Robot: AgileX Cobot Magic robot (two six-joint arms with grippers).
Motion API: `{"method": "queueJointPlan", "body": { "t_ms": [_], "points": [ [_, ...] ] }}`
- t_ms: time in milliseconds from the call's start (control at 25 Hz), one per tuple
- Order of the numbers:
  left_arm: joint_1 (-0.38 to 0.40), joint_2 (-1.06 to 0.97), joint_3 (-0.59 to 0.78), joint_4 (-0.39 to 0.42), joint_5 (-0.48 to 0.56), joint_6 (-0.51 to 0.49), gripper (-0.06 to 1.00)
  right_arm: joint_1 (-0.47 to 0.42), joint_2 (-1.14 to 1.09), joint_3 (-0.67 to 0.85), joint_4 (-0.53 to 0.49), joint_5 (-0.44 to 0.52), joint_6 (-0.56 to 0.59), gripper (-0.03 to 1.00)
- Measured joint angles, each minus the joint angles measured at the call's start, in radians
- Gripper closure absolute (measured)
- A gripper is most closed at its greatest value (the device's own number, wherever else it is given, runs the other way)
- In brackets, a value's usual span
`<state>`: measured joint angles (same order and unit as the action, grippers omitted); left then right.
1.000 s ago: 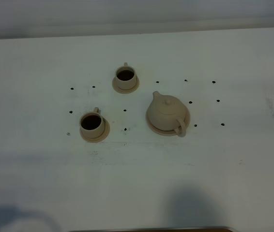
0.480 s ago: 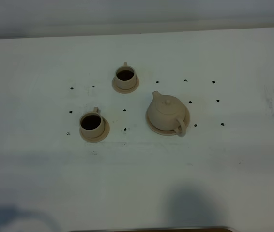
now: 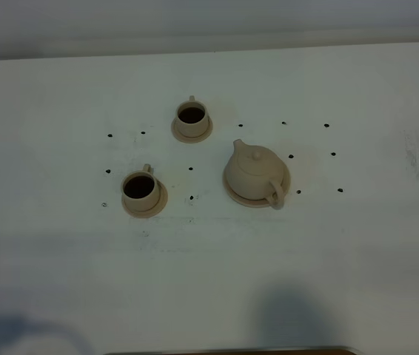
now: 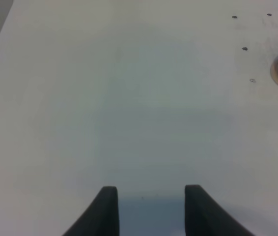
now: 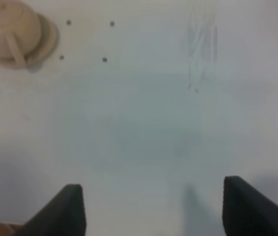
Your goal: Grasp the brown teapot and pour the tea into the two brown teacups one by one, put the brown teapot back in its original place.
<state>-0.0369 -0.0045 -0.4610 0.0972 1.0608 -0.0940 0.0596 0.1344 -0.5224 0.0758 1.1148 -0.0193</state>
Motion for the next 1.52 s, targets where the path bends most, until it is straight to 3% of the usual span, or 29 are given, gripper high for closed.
{"method": "queueJointPlan", "body": {
  "t_ms": [1040, 1520],
  "points": [
    [0.000, 0.000, 0.000, 0.000, 0.000, 0.000, 0.64, -0.061, -0.141, 0.004, -0.026, 0.002, 0.030, 0.38],
    [0.000, 0.000, 0.000, 0.000, 0.000, 0.000, 0.64, -0.060, -0.141, 0.004, 0.001, 0.002, -0.037, 0.38]
  ]
}}
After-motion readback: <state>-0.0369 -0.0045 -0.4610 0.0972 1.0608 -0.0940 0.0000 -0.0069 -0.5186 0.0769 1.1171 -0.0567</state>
